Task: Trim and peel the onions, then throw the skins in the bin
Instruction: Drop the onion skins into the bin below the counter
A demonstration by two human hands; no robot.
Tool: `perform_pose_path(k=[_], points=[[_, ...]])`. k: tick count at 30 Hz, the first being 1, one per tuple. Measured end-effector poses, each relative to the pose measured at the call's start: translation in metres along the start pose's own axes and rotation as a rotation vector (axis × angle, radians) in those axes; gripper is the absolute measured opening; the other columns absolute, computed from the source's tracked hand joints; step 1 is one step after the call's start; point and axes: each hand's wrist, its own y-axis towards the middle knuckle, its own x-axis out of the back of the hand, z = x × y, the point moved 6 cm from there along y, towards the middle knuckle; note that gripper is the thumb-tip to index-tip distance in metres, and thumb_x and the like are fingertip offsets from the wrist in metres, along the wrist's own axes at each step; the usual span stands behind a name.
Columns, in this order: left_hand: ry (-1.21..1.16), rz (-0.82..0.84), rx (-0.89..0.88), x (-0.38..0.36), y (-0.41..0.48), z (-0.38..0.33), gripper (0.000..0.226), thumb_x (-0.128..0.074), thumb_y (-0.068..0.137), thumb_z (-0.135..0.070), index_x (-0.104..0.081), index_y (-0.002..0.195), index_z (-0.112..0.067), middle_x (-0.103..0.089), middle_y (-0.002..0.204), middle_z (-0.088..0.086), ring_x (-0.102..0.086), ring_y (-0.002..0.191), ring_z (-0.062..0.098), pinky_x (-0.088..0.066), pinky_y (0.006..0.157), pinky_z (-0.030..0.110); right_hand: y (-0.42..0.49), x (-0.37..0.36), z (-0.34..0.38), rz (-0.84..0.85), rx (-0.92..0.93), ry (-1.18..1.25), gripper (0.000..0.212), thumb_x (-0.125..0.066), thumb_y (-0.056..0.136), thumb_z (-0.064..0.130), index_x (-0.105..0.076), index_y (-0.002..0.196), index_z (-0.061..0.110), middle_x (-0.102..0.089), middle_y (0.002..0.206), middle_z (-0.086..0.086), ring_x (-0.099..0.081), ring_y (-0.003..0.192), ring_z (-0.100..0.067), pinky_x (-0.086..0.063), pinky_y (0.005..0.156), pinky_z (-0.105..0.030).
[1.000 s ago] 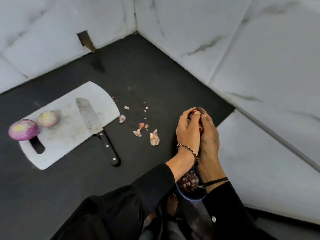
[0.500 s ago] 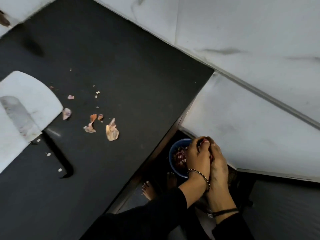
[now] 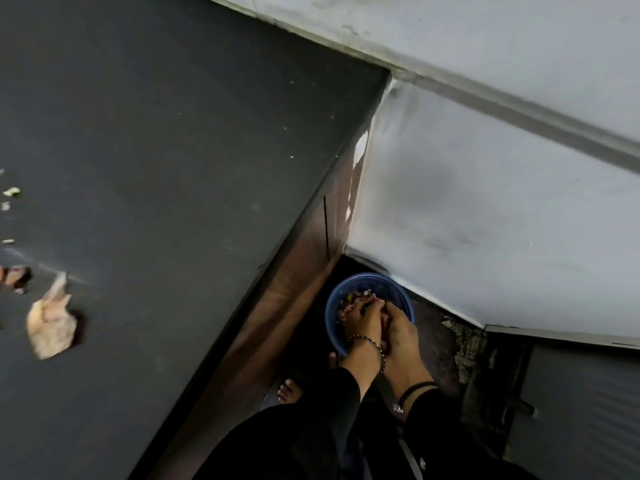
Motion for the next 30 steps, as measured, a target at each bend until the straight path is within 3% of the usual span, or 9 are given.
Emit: perform_pose_path(k=[5, 9, 15, 18, 21, 24, 27, 29, 30], points=[[-0.083, -0.023, 0.114, -0.011, 0.034, 0.006, 0.004, -0.071, 0.078, -0.009, -0.074, 0.075, -0.008, -0.074, 0.084, 0.014, -0.072, 0.084, 0.031, -0.059, 0.073, 0.037, 0.045, -0.002, -0.005, -0.028, -0.065, -0.031, 0.029, -0.058, 0.099, 0.016, -0.07, 0.116, -0.005, -0.073, 0.111, -0.025, -0.07, 0.106, -0.039, -0.055, 0.099, -0.049], [-0.115, -0.006, 0.159, -0.017, 0.045, 0.009, 0.013, -0.071, 0.082, -0.013, -0.075, 0.088, -0.003, -0.074, 0.091, 0.017, -0.072, 0.084, 0.032, -0.06, 0.07, 0.036, 0.068, 0.002, -0.004, -0.033, -0.085, -0.076, 0.021, -0.056, 0.101, 0.015, -0.071, 0.103, 0.0, -0.074, 0.087, -0.016, -0.071, 0.079, -0.029, -0.06, 0.074, -0.038], [-0.059, 0.025, 0.207, -0.007, 0.058, 0.008, 0.026, -0.061, 0.093, -0.026, -0.066, 0.071, -0.013, -0.068, 0.064, 0.002, -0.063, 0.062, 0.018, -0.046, 0.052, 0.024, 0.093, 0.021, -0.004, -0.042, -0.066, -0.193, 0.026, -0.051, 0.104, 0.02, -0.069, 0.098, 0.003, -0.073, 0.078, -0.011, -0.069, 0.071, -0.026, -0.053, 0.061, -0.033], [-0.02, 0.001, 0.211, 0.003, 0.055, 0.009, 0.023, -0.059, 0.093, -0.021, -0.059, 0.072, -0.014, -0.062, 0.059, -0.002, -0.056, 0.055, 0.012, -0.042, 0.047, 0.024, 0.094, 0.029, -0.003, -0.04, -0.031, -0.209, 0.024, -0.053, 0.102, 0.017, -0.07, 0.094, 0.002, -0.073, 0.066, -0.009, -0.068, 0.067, -0.024, -0.055, 0.068, -0.034], [0.004, 0.024, 0.204, 0.004, 0.049, 0.01, 0.021, -0.055, 0.095, -0.016, -0.057, 0.074, -0.013, -0.061, 0.046, -0.009, -0.058, 0.049, 0.007, -0.042, 0.037, 0.018, 0.092, 0.035, -0.003, -0.055, -0.03, -0.224, 0.019, -0.056, 0.099, 0.017, -0.067, 0.088, 0.006, -0.072, 0.076, -0.012, -0.068, 0.073, -0.026, -0.054, 0.067, -0.034], [0.054, 0.016, 0.217, 0.003, 0.047, 0.014, 0.013, -0.057, 0.095, -0.017, -0.062, 0.1, -0.007, -0.059, 0.073, -0.003, -0.051, 0.061, 0.007, -0.037, 0.029, 0.014, 0.091, 0.038, -0.004, -0.073, -0.025, -0.211, 0.015, -0.059, 0.099, 0.02, -0.065, 0.09, 0.008, -0.071, 0.082, -0.011, -0.068, 0.076, -0.025, -0.053, 0.063, -0.032], [0.102, 0.029, 0.205, 0.004, 0.042, 0.014, 0.032, -0.059, 0.094, -0.02, -0.059, 0.122, -0.003, -0.058, 0.083, -0.001, -0.049, 0.066, 0.006, -0.042, 0.037, 0.018, 0.089, 0.04, -0.007, -0.066, -0.037, -0.218, 0.02, -0.059, 0.1, 0.019, -0.062, 0.082, 0.01, -0.069, 0.063, -0.004, -0.066, 0.056, -0.016, -0.049, 0.048, -0.025], [0.147, 0.026, 0.19, 0.006, 0.038, 0.013, 0.036, -0.06, 0.094, -0.021, -0.06, 0.123, 0.0, -0.065, 0.1, 0.005, -0.055, 0.072, 0.01, -0.045, 0.053, 0.018, 0.083, 0.043, -0.008, -0.054, -0.041, -0.225, 0.022, -0.059, 0.1, 0.018, -0.062, 0.081, 0.009, -0.063, 0.05, 0.003, -0.059, 0.041, -0.008, -0.043, 0.038, -0.019], [0.169, 0.021, 0.181, 0.008, 0.035, 0.013, 0.035, -0.06, 0.094, -0.021, -0.061, 0.122, 0.001, -0.066, 0.106, 0.008, -0.059, 0.074, 0.011, -0.045, 0.06, 0.019, 0.078, 0.044, -0.008, -0.048, -0.047, -0.222, 0.02, -0.059, 0.1, 0.017, -0.064, 0.083, 0.008, -0.065, 0.055, 0.0, -0.06, 0.045, -0.009, -0.045, 0.04, -0.019]])
